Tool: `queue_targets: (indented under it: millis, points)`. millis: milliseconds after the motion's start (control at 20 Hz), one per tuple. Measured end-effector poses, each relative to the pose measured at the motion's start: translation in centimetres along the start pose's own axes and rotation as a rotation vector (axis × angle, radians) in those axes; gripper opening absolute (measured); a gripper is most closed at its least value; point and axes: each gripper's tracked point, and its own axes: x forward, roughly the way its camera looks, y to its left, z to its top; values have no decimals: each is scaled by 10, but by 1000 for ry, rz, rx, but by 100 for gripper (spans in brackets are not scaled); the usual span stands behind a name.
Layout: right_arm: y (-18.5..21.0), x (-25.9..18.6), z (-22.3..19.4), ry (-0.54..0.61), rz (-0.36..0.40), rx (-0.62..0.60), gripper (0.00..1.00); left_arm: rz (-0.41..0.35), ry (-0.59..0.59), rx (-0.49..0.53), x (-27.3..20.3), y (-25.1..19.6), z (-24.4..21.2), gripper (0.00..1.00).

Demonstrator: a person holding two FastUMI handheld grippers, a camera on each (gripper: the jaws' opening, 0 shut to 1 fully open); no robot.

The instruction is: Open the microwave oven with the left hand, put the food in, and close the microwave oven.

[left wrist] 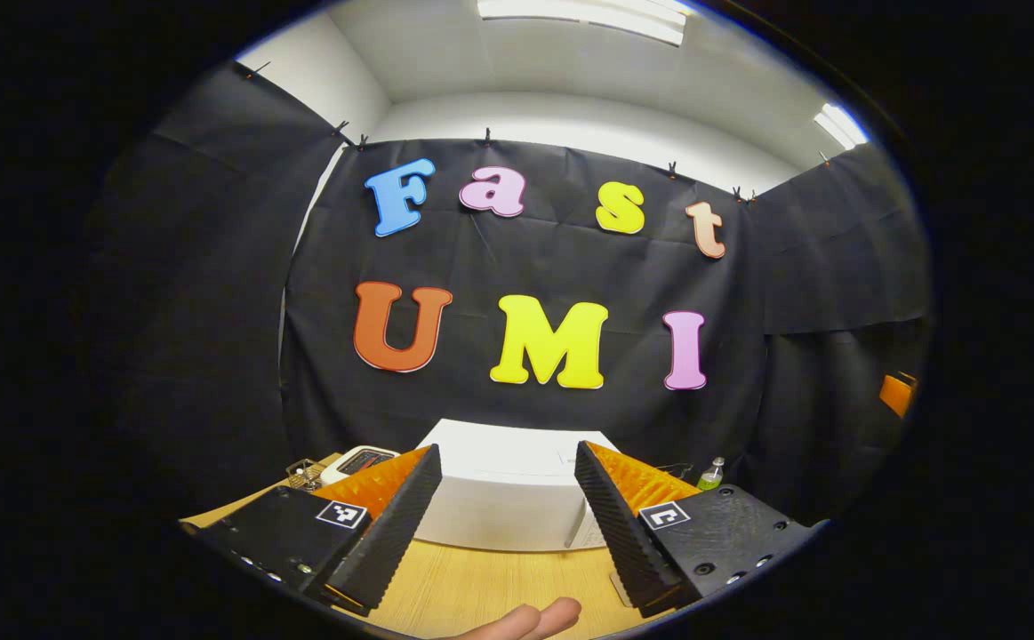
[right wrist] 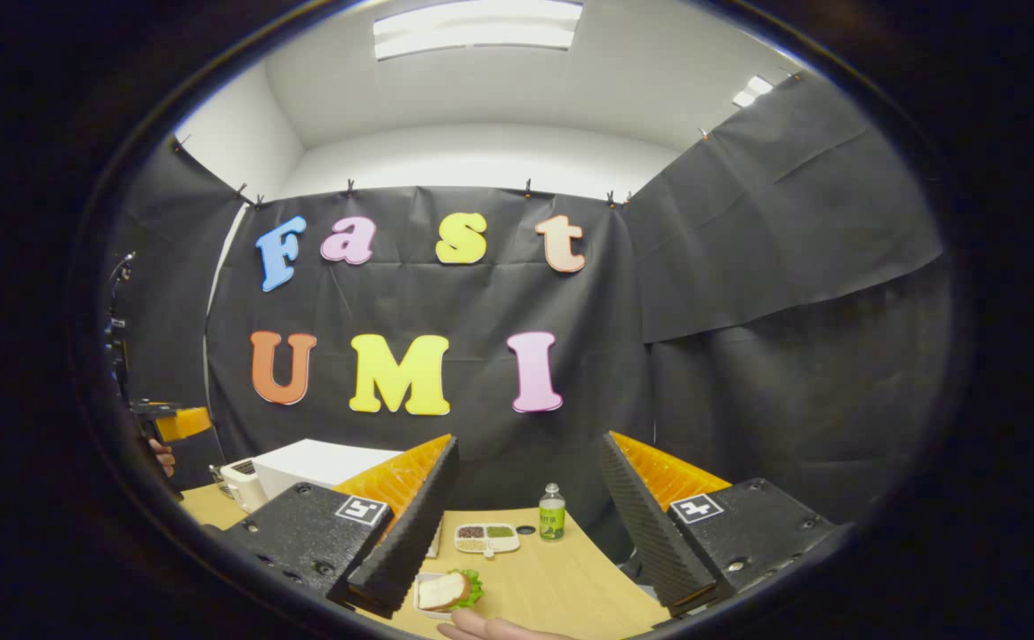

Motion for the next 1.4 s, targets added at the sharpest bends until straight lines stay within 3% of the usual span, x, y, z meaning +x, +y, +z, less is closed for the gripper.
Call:
queue_targets:
  millis: [250,300,350,400,450,600,650,700,1000,1050,1100,1150,1200,1250,1300,1350,1400]
  points:
    - [-1,0,0,-7,13,33,100,-48,46,-14,43,-40,-38,95]
    - [-1,1,-2,-7,19,34,91,-46,43,-4,53,-45,-43,95]
    - [0,2,-1,-8,28,36,100,-43,38,14,63,-51,-50,95]
    - [0,3,-2,-9,36,35,91,-48,36,32,74,-58,-59,100]
    - [-1,3,-3,-10,39,38,100,-55,40,43,84,-66,-68,95]
    - [0,8,-8,-8,59,43,100,-89,106,21,110,-90,-110,95]
    - [-1,10,-10,-5,62,39,91,-94,129,15,118,-97,-124,95]
    - [-1,13,-16,0,65,33,100,-93,141,17,124,-101,-134,95]
    - [-12,23,-39,-6,67,-37,100,-115,160,67,157,-129,-191,95]
    - [-10,22,-42,-3,77,-45,100,-100,151,93,162,-130,-195,83]
    - [-7,23,-45,2,90,-51,100,-80,149,125,167,-126,-202,83]
    - [-6,23,-48,5,103,-55,91,-70,150,151,172,-125,-210,94]
    - [-4,23,-52,4,115,-58,100,-66,154,171,177,-126,-220,93]
    - [-2,24,-54,4,122,-60,100,-63,165,183,180,-127,-229,92]
    - [-2,24,-59,8,128,-67,100,-57,173,195,184,-125,-238,82]
    - [-1,25,-63,20,135,-72,100,-43,187,203,186,-123,-246,89]
    - [-1,24,-68,31,138,-73,100,-48,195,205,189,-123,-252,87]
